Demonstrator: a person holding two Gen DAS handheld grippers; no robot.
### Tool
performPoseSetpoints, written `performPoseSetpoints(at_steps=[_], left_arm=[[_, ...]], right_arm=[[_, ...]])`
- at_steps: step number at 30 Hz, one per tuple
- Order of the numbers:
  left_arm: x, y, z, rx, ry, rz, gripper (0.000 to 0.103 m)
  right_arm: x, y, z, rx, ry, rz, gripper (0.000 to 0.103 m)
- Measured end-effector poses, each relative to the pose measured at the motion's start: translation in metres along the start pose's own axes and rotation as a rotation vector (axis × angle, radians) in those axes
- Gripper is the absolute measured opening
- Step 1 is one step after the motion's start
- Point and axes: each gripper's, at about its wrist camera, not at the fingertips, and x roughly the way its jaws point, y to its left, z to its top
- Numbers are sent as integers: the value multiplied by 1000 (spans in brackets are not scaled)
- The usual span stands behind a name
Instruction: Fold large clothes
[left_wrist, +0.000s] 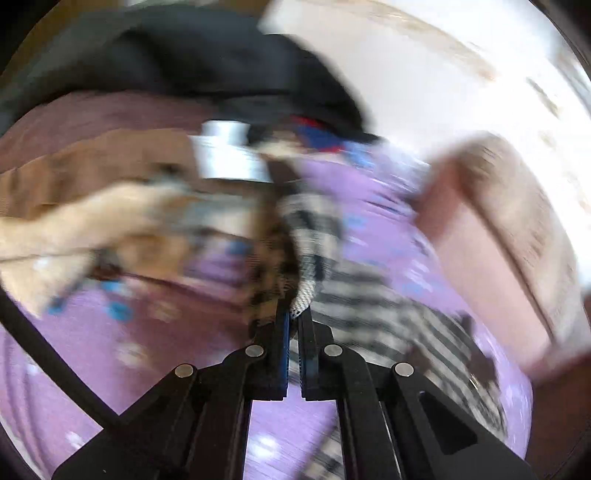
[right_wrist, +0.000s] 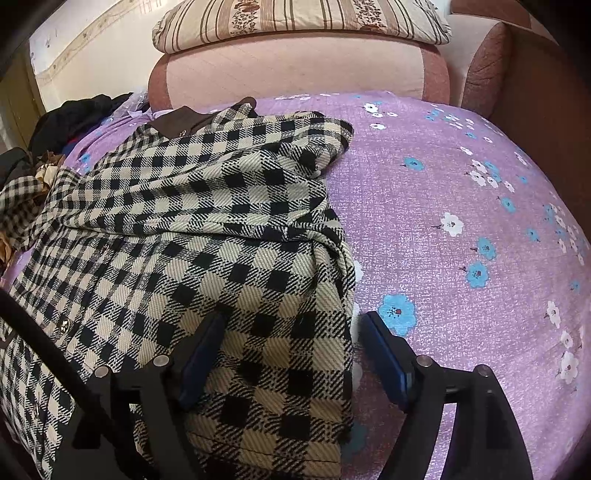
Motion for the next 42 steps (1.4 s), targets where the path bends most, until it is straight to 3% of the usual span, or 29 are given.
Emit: performPoseSetpoints(at_steps=[3, 4, 6, 8, 9, 10, 11, 13, 16, 22, 25, 28, 33, 36, 37, 38, 39, 42], left_arm=[[-4, -54, -30, 157, 64, -191, 3], [-4, -78, -47, 239, 117, -287, 4], [-3, -111, -73, 387, 204, -377, 9], [-13, -127, -94, 483, 223, -398, 28], [-15, -131, -97, 501, 217, -398, 37], [-24, -131, -100, 516, 199, -388, 52], [-33, -128, -100, 513, 172, -365, 59], [-48, -118, -92, 477, 127, -308, 60], [-66, -86, -74, 380, 70, -209, 68], [-56, -25, -45, 216, -16, -12, 69], [-47, -2, -40, 164, -11, 3, 69], [-38, 11, -36, 139, 2, 6, 69], [-21, 23, -29, 79, 48, -26, 69], [-16, 23, -26, 62, 64, -39, 69], [-15, 22, -25, 68, 61, -37, 69], [-14, 20, -24, 77, 53, -29, 69], [-13, 18, -23, 84, 45, -20, 69], [-7, 9, -22, 119, 10, 24, 69]], right_arm=[[0, -1, 0, 2, -1, 6, 82], [-1, -1, -1, 2, -1, 8, 82], [-1, 0, -1, 3, -1, 7, 83], [-1, 0, -1, 1, 0, 5, 83], [0, 1, -1, -1, 2, 3, 83], [0, 3, -1, -3, 3, 1, 83], [-2, 3, 0, -8, 9, 4, 83], [-10, 4, 6, -14, 25, 25, 79], [-41, 15, 18, 2, -45, 83, 79], [-57, 108, 56, -221, -82, 192, 79], [-43, 164, 78, -327, -88, 216, 79], [-13, 204, 109, -340, -62, 235, 79], [47, 228, 165, -145, 19, 313, 79], [76, 239, 180, -75, 61, 354, 79], [82, 246, 182, -70, 71, 355, 74], [86, 250, 184, -65, 81, 363, 36], [90, 254, 186, -49, 110, 403, 12], [71, 248, 189, -30, 70, 466, 7]])
